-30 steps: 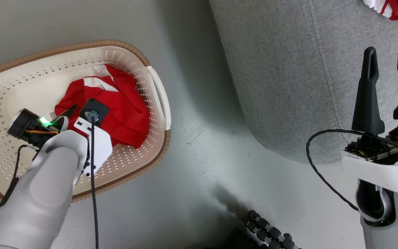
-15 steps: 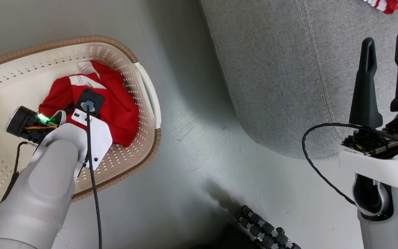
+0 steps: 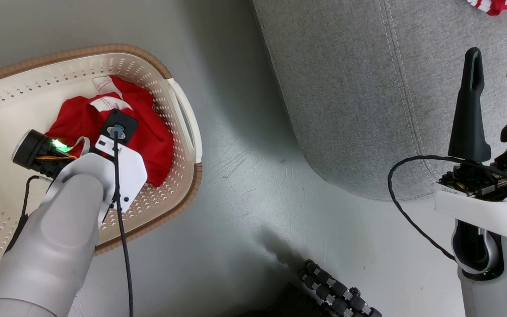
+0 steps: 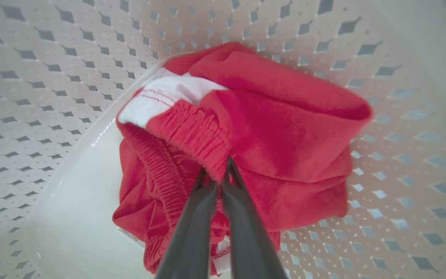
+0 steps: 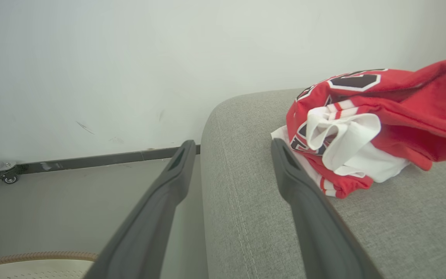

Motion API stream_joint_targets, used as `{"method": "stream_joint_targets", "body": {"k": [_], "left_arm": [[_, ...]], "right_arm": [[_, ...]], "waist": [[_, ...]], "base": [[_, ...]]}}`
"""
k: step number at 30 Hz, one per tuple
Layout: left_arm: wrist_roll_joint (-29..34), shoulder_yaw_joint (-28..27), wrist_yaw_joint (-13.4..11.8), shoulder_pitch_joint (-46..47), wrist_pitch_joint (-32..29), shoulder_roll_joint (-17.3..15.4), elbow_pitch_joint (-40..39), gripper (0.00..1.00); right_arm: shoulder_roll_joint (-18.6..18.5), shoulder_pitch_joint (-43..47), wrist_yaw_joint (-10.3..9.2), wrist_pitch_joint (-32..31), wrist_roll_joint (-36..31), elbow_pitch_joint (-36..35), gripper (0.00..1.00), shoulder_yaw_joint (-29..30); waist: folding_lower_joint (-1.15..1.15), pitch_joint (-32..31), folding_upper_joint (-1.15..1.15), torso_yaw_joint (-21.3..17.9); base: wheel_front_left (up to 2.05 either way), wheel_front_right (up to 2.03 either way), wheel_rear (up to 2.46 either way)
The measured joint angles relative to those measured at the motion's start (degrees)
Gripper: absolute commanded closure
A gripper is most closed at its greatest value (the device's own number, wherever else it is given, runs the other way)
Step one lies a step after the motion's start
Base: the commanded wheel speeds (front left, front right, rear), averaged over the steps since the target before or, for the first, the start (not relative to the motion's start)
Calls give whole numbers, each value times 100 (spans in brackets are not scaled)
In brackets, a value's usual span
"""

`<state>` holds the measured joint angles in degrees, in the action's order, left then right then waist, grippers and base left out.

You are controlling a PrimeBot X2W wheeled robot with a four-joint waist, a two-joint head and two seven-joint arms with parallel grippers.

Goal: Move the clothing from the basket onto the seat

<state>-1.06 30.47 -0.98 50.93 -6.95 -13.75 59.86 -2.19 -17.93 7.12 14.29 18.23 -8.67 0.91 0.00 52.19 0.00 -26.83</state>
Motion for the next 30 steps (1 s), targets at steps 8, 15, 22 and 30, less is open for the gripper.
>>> {"method": "stream_joint_targets", "body": {"k": [8, 15, 22, 30], "left_arm": [[4, 30, -1, 0, 215, -14, 22, 100], [243, 215, -21, 1, 464, -38, -25, 100], [377, 397, -63, 1, 620, -34, -48, 100], [355, 369, -204, -4, 876, 100, -148, 100]], "right_arm": [[0, -36, 0, 0, 1, 13, 0, 0], [0, -216, 0, 0, 96, 51, 0, 3], [0, -230, 0, 1, 109, 132, 0, 5], [0, -233, 0, 1, 108, 166, 0, 40]], "waist": [[0, -9, 0, -3], [0, -53, 0, 27], [0, -147, 0, 79], [0, -305, 0, 157]], "base": [[0, 0, 0], [0, 0, 0], [0, 0, 0], [0, 0, 0]]}}
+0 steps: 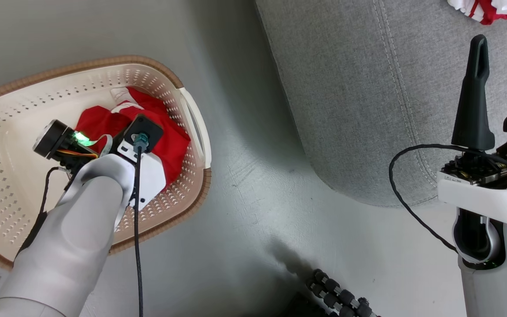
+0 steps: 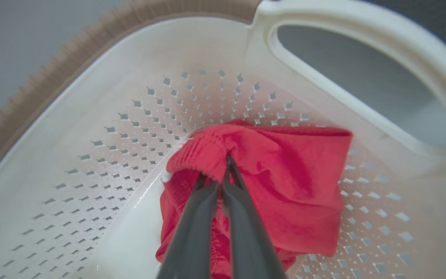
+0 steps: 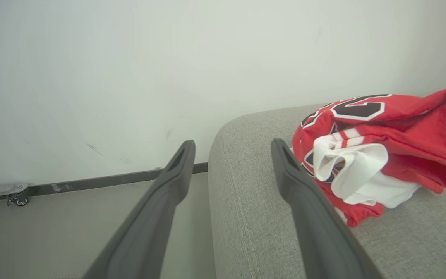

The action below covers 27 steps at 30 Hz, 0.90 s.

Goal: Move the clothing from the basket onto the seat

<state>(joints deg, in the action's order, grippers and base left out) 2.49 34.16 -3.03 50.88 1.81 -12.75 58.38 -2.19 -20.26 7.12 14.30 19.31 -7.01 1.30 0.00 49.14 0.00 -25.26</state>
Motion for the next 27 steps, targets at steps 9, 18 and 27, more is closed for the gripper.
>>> {"method": "stream_joint_targets", "body": {"k": [9, 18, 27], "left_arm": [[-85, -100, -110, -21, 324, 22, -164, 100], [-82, -35, -178, -199, 487, 104, -313, 100], [-137, -55, -293, -449, 738, 108, -505, 100]], "right_arm": [[0, -2, 0, 0, -21, 57, 0, 1], [0, -3, 0, 0, -144, 143, 0, 13], [-2, 4, 0, 0, -280, 181, 0, 30]], "waist": [[0, -207, 0, 123], [0, -464, 0, 263], [0, -774, 0, 437]], "base": [[0, 0, 0], [0, 0, 0], [0, 0, 0]]}}
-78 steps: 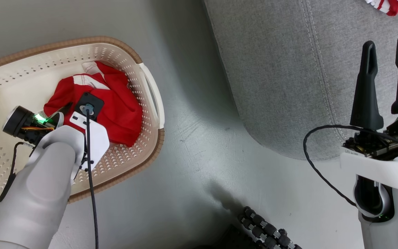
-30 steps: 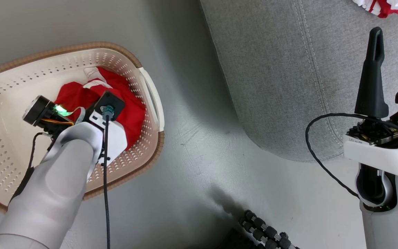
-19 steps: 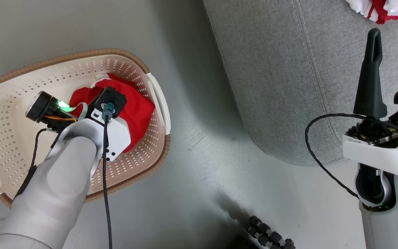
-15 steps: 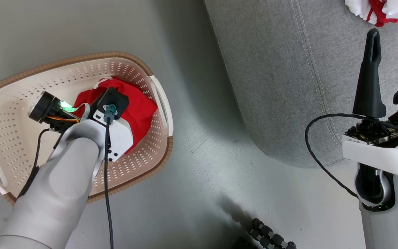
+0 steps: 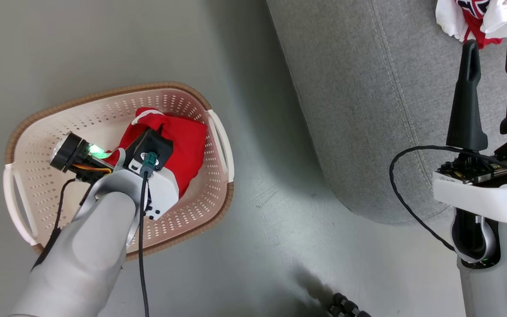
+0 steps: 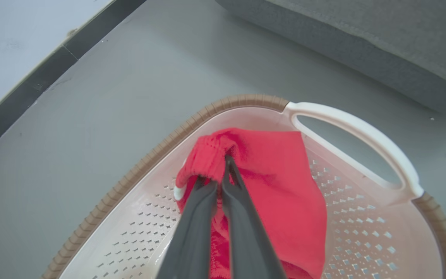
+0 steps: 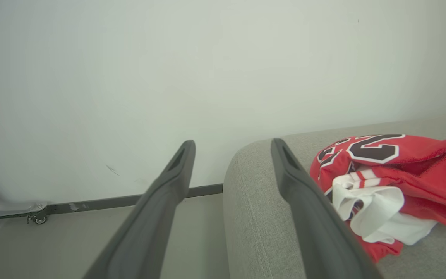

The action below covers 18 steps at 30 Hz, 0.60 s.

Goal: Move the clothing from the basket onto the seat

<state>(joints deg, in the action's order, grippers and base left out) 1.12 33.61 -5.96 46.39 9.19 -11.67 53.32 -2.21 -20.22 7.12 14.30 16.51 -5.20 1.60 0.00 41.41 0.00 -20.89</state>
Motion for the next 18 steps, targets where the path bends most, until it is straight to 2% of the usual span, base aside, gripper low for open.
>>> {"method": "stream_joint_targets", "body": {"k": [18], "left_arm": [[-298, -274, -439, -468, 379, 171, -871, 100]], "right_arm": [[-7, 3, 0, 3, -470, 129, 0, -14]], "waist": [[0, -665, 0, 444]], "base": [[0, 0, 0]]}}
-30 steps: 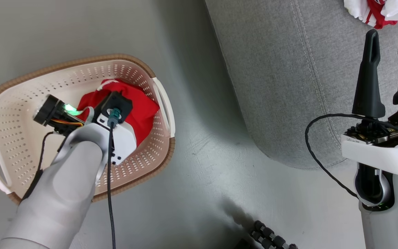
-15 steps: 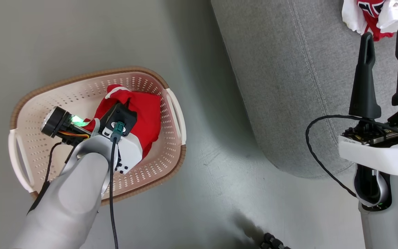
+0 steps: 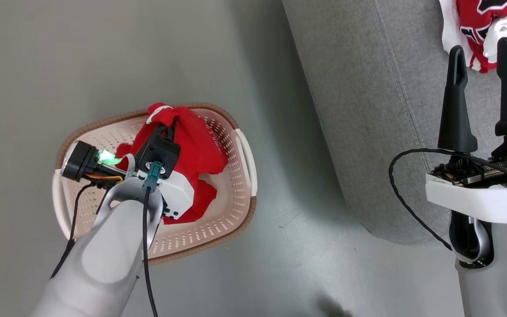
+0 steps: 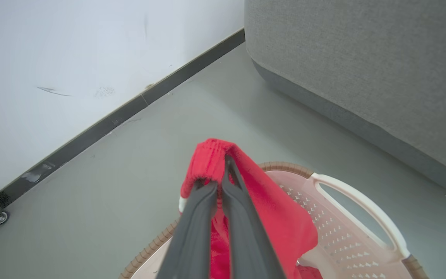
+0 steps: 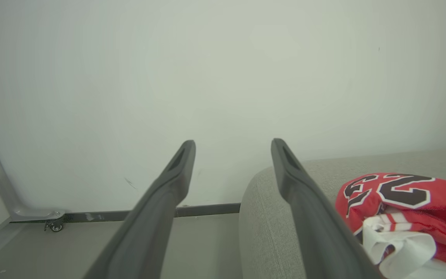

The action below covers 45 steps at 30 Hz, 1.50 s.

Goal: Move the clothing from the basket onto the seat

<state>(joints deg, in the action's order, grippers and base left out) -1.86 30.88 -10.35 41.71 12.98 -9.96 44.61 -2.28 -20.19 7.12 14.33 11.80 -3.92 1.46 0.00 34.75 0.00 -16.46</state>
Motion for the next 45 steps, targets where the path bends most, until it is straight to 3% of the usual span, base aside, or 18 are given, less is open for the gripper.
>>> {"method": "stream_joint_targets", "body": {"k": [20, 34, 45], "left_arm": [[-164, -193, -335, -561, 116, 2, -1050, 100], [-163, -89, -333, -817, 120, 0, -1818, 100], [-164, 82, -274, -1101, 124, 58, -2192, 100]], "right_arm": [[-26, 60, 0, 31, -338, 300, 0, -53], [-378, 353, 0, 31, -474, 925, 0, -405], [-891, 526, 0, -334, -218, 1524, 0, -1595]], "waist": [[0, -904, 0, 622], [0, -1684, 0, 1106], [0, -2300, 0, 1469]], "base": [[0, 0, 0], [0, 0, 0], [0, 0, 0]]}}
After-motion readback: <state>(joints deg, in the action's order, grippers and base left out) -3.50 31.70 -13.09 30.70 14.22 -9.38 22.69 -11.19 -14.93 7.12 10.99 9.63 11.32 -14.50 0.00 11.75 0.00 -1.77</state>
